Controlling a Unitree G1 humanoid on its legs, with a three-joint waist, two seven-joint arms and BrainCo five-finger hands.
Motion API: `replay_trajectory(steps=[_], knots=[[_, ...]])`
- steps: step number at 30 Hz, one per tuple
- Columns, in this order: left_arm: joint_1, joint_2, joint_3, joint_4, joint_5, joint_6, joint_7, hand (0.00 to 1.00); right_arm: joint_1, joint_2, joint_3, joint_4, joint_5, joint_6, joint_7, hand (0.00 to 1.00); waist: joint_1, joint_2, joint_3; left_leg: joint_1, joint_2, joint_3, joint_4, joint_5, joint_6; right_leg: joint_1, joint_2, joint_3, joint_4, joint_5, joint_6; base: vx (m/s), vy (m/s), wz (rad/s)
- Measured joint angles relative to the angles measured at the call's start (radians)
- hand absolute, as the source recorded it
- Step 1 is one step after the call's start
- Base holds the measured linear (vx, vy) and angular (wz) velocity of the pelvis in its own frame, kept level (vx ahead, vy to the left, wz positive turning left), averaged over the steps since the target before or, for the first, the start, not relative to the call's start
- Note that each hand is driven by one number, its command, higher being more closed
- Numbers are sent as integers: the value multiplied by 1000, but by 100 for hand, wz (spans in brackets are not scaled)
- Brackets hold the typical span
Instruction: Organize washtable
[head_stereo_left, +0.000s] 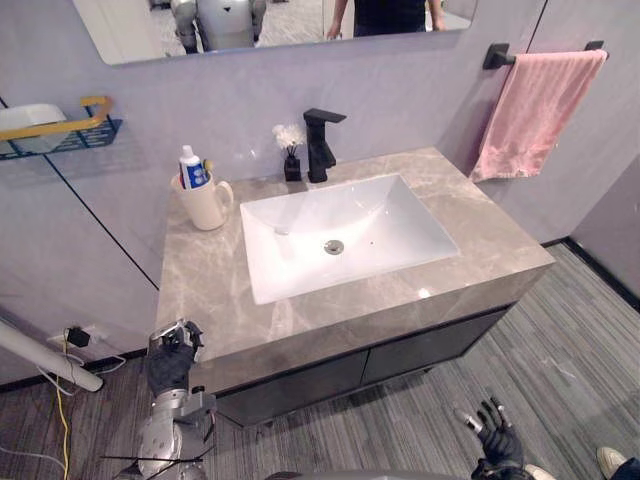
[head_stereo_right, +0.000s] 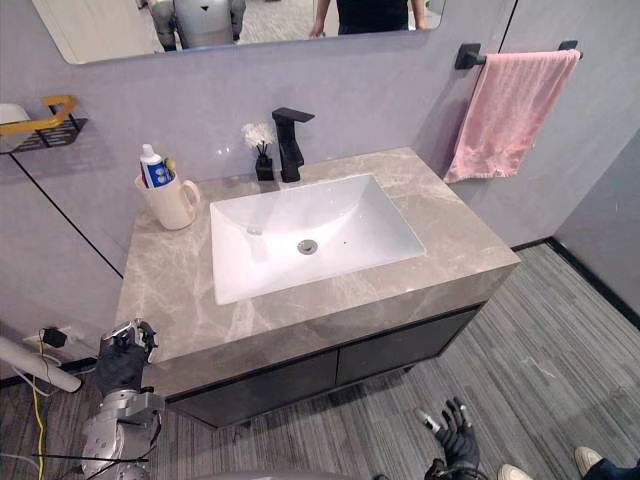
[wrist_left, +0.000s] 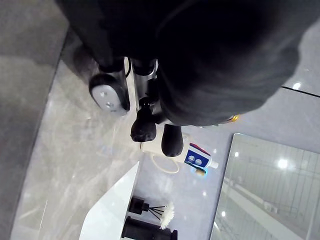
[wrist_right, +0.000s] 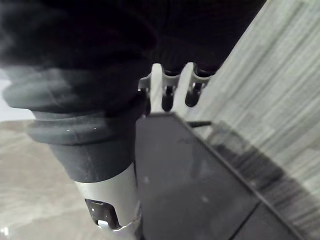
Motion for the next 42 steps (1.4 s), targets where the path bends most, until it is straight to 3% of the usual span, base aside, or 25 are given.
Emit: replay_trajectory(steps=[4, 10, 11, 13, 14, 16, 18, 19, 24, 28, 31, 35, 38, 40, 42], knots=[[-100, 9, 94, 146, 49, -17, 7, 0, -11, 2, -12, 153, 2, -5, -19, 0, -4, 21, -8, 27, -1, -19, -28, 11, -10, 20, 2, -16, -11, 0, 0, -31, -29, 11], [-184, 108, 261, 386, 44, -30, 51, 0, -81, -6, -101, 420, 26, -12, -35, 0, -12, 28, -9, 33, -3, -48, -60, 41, -20, 40, 14, -34, -58, 28, -5, -27, -26, 9], [-183, 126, 272, 470, 46, -5, 65, 0, -85, -8, -114, 446, 27, -12, -36, 0, -15, 29, -9, 36, -5, -56, -61, 42, -20, 50, 15, -44, -62, 28, -5, -11, -24, 23], [-147, 123, 263, 782, 46, 116, 87, 0, -104, -16, -121, 513, 29, -10, -35, 0, -35, 17, -9, 41, -10, -67, -71, 44, -18, 61, 15, -52, -76, 29, -3, 0, 0, 16], [-128, 113, 258, 837, 45, 138, 90, 0, -106, -16, -122, 527, 31, -10, -36, 0, -35, 8, -10, 43, -10, -67, -76, 44, -17, 62, 15, -52, -79, 29, -3, 0, 0, 0], [-47, 18, 223, 949, 37, 183, 90, 0, -105, 1, -136, 580, 55, -8, -35, 0, -26, -23, -8, 39, -12, -72, -86, 43, -19, 63, 15, -54, -93, 29, -1, 46, 17, 9], [-11, 0, 241, 963, 9, 194, 90, 0, -106, 23, -165, 599, 73, -8, -35, 0, -20, -57, -9, 38, -14, -76, -92, 44, -19, 64, 17, -61, -94, 26, 0, 63, 16, 10], [-2, 12, 237, 965, -1, 193, 92, 0, -111, 23, -186, 610, 93, -10, -35, 0, -20, -61, -10, 41, -15, -77, -93, 45, -17, 64, 18, -62, -94, 25, 0, 68, 16, 3], [-44, -9, 264, 973, -14, 166, 108, 0, -125, 6, -212, 635, 138, -11, -36, 0, -32, -13, -20, 45, -35, -96, -94, 48, -12, 82, -1, -84, -93, 19, 5, 66, 29, 10], [-66, -21, 270, 993, 8, 163, 108, 0, -151, -5, -230, 656, 145, -12, -37, 0, -31, -3, -19, 56, -36, -104, -93, 49, -12, 87, -4, -96, -88, 15, 7, 29, 15, 9], [-70, -23, 242, 1024, 98, 168, 109, 0, -159, -6, -229, 656, 127, -11, -38, 0, -30, -6, -18, 64, -27, -89, -92, 48, -12, 78, 5, -77, -77, 11, 0, -40, -21, -9], [-71, -7, 183, 1029, 188, 173, 111, 0, -168, -8, -213, 655, 91, -8, -39, 0, -30, -9, -13, 74, 4, 16, -94, 42, -20, 17, 31, 26, -34, 9, -7, -115, -43, -80], [-82, 11, 153, 1030, 276, 174, 114, 0, -169, -14, -150, 627, 58, -8, -46, 0, -33, -14, 5, 82, 44, 175, -88, 9, -39, -66, 77, 184, 3, 11, -28, -148, -45, -168], [-97, 31, 140, 1030, 312, 185, 112, 0, -169, -10, -109, 591, 22, -5, -61, 0, -49, -28, 31, 76, 74, 355, -47, -28, -54, -142, 129, 319, 11, 24, -46, -120, -52, -210], [-116, 54, 117, 1039, 313, 197, 111, 0, -177, 0, -98, 554, 5, -5, -62, 0, -57, -41, 36, 44, 117, 496, -8, -49, -52, -206, 157, 364, 1, 13, -57, -65, -72, -207]])
